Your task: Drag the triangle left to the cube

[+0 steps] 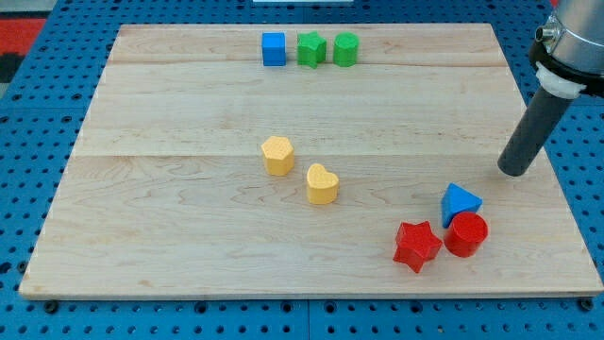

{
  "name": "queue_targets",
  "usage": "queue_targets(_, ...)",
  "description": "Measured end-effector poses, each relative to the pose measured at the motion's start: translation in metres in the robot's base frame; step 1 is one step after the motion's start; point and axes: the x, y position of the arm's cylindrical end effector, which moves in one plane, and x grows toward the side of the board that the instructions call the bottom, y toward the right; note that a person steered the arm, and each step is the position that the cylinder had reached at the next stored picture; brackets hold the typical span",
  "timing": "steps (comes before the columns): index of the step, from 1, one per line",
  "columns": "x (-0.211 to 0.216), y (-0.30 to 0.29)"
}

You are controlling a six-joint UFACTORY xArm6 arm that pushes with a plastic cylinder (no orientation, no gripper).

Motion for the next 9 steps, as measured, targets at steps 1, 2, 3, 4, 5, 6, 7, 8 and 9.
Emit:
queue_targets(1, 0.004, -0.005)
queue_targets(2, 0.030, 0.014)
queue_targets(3, 0.045, 0.003)
queue_targets(4, 0.059, -0.017)
queue_targets(5, 0.060, -0.057)
queue_targets(6, 0.058, -0.106)
queue_targets(7, 0.055, -0.143)
queue_targets(8, 0.054, -0.154)
queue_targets(9, 0.059, -0.152)
